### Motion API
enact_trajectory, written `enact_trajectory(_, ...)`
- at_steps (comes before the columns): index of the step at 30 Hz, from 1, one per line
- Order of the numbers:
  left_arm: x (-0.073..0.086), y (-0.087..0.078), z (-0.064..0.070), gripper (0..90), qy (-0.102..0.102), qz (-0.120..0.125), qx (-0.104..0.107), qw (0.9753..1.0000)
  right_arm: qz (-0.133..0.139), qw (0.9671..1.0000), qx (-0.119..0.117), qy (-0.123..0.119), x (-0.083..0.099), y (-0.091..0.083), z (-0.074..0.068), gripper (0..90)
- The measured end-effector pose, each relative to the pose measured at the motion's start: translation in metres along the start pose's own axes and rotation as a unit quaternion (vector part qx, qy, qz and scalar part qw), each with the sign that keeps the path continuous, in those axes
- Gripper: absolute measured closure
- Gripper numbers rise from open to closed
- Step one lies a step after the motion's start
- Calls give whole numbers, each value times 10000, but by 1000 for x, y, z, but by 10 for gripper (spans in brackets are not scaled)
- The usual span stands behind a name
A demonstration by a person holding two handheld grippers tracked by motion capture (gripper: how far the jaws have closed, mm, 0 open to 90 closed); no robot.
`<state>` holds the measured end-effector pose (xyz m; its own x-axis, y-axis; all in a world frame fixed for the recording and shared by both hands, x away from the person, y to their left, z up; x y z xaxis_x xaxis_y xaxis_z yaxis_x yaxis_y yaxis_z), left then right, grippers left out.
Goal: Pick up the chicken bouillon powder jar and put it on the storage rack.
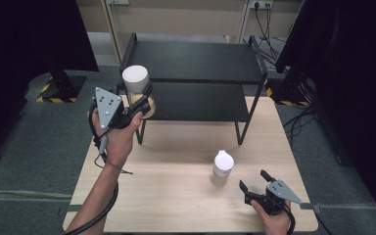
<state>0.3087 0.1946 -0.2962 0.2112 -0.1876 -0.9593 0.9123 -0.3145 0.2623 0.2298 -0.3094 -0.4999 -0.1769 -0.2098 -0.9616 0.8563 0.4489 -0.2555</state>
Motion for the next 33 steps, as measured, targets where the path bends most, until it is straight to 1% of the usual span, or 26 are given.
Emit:
enact_trajectory(2, -3, 1, 1, 340, -2, 10, -7, 10000, 3, 10000, 6, -2, 0, 0, 0, 75)
enact_trajectory(3, -8, 4, 2, 340, 9, 30, -6, 10000, 4, 10000, 6, -3, 0, 0, 0, 75)
enact_trajectory(7, -17, 10, 3, 340, 4, 65, -7, 10000, 6, 10000, -4, 9, 0, 0, 0, 74)
enact_trajectory(9, -22, 14, 3, 340, 4, 61, -24, 10000, 12, 10000, 0, 8, 0, 0, 0, 74)
enact_trajectory(11, -23, 15, 3, 340, 14, 64, -28, 10000, 11, 10000, 0, 7, 0, 0, 0, 74)
enact_trajectory(13, -28, 20, 2, 340, 3, 52, -48, 10000, 7, 10000, -2, 16, 0, 0, 0, 74)
enact_trajectory(15, -30, 22, 1, 340, -4, 49, -56, 10000, 4, 10000, -4, 18, 0, 0, 0, 74)
enact_trajectory(16, -34, 25, 1, 341, 28, 40, -80, 10000, 2, 10000, -5, 11, 0, 0, 0, 74)
enact_trajectory(18, -37, 28, 1, 340, -2, 50, -86, 10000, 5, 10000, 0, 10, 0, 0, 0, 74)
enact_trajectory(21, -44, 33, 1, 341, 30, 60, -95, 9999, 7, 10000, -2, 27, 0, 0, 0, 74)
enact_trajectory(28, -55, 45, 1, 340, 31, 62, -148, 9999, 5, 10000, -7, 24, 0, 0, 1, 73)
enact_trajectory(33, -61, 56, -2, 341, 26, 44, -160, 9999, 3, 10000, -11, 23, 0, 0, 1, 74)
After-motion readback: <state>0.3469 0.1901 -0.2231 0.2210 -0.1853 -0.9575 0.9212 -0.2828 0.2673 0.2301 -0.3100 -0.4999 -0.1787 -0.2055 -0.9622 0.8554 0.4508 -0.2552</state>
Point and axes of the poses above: each handheld gripper's, and its own axes: y roughly forward along the jaws, x roughly out of its underside, z roughly to its right, the point moved 5 cm from there along y, roughly forward along the jaws, and after that the axes turned 8 degrees about -y, right-handed, at the moved point
